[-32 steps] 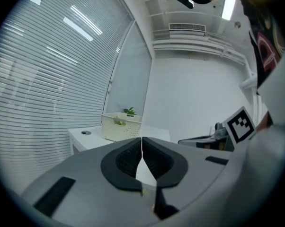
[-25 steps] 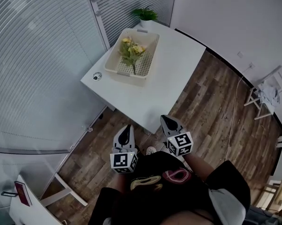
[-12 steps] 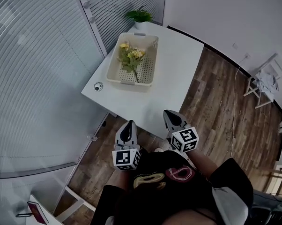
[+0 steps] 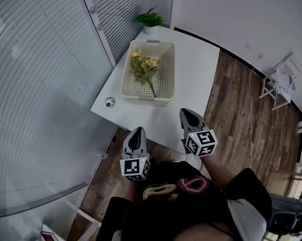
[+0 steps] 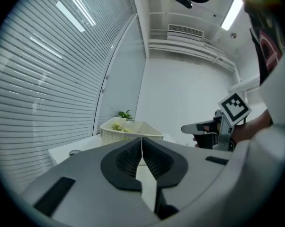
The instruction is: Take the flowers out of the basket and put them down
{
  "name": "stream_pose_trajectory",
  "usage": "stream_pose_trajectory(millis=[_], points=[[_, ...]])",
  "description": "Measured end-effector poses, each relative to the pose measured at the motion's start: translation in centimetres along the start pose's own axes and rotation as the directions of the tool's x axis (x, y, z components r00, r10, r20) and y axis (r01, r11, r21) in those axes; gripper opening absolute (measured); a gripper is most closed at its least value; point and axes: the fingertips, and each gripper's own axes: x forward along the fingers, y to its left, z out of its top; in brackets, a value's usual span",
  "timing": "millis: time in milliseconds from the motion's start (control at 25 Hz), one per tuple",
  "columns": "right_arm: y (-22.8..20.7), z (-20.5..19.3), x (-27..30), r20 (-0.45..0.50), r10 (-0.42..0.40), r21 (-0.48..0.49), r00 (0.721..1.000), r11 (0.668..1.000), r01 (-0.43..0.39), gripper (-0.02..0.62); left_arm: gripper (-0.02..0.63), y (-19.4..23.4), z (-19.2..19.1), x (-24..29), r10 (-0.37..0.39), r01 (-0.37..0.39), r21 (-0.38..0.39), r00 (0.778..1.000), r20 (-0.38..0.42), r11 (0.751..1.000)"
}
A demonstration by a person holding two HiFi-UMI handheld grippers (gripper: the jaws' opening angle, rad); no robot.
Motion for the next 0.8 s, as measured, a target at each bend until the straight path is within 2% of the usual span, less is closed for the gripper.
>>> stream_pose_trajectory(millis=[160,280,320,400,520,720,800], points=[[-0.3,2.7,2.1,0.043,-0.059,0.012,0.997,0.998,0.059,0.012,0.018,2.8,0.5,0.5,-0.019,0.019,0.009,1.000,-0.004,1.000],[-0.6,3.4,3.7,0.030,-0.096,0.033,0.995,0.995,0.095,0.022,0.018,5.0,0.5,0.4,-0.021,0.021,0.012,1.000,-0.018,1.000],[-0.5,3.5,4.2,0.017,-0.099,0.041,0.995,0.994,0.098,0.045,0.019,5.7,0.4,0.3,-0.022,0.023,0.008,0.999,-0.026,1.000],[-0.1,3.7,5.2,-0.014,-0.084,0.047,0.996,0.995,0.084,0.091,0.018,7.1,0.5,0.3,-0.023,0.023,0.003,0.999,-0.034,1.000],[0.9,3.6,6.7,-0.040,-0.056,0.051,0.998,0.997,0.058,0.092,0.019,8.8,0.4,0.5,-0.022,0.022,0.007,0.999,-0.033,1.000],[2.8,4.6,9.4,-0.092,-0.005,0.012,0.996,1.000,0.007,0.164,0.019,10.5,0.5,0.8,-0.036,0.036,0.006,0.999,-0.039,0.999],[3.3,4.9,10.7,-0.127,0.012,-0.007,0.992,1.000,-0.013,0.166,0.019,10.6,0.6,1.1,-0.050,0.051,0.006,0.998,-0.039,0.999]])
